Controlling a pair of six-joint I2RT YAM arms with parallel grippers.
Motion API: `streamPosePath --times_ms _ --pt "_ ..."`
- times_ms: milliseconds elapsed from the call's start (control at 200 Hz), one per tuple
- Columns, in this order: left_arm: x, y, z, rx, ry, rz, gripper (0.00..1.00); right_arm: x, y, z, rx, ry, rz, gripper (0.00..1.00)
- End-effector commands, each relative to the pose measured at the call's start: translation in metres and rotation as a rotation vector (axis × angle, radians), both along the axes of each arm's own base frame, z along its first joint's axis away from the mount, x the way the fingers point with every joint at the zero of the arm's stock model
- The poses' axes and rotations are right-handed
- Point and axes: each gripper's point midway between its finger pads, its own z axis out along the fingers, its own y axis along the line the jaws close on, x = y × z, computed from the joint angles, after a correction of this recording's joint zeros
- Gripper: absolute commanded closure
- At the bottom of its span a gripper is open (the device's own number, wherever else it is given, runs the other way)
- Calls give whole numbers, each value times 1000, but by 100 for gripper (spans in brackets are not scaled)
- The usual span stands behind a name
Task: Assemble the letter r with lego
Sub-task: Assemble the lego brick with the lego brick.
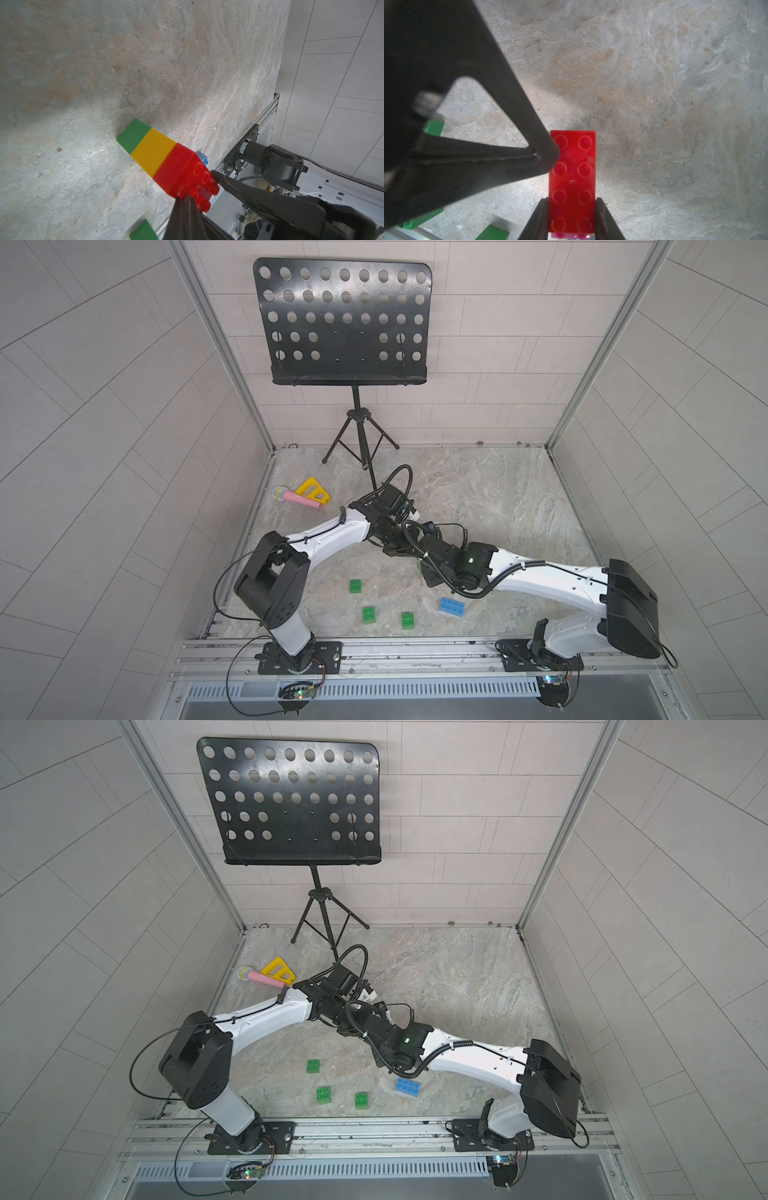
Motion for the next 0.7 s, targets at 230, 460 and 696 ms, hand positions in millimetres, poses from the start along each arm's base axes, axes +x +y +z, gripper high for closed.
streamPosePath --times_ms 230,460,696 --pt "21 -21 36 -151 -79 89 100 -2 -3 1 -24 17 1 100" --pt "20 -22 32 -149 -61 84 100 -2 -2 1 -28 19 7 100" --pt "15 -20 13 -109 -3 77 100 -2 -1 0 -37 22 7 100"
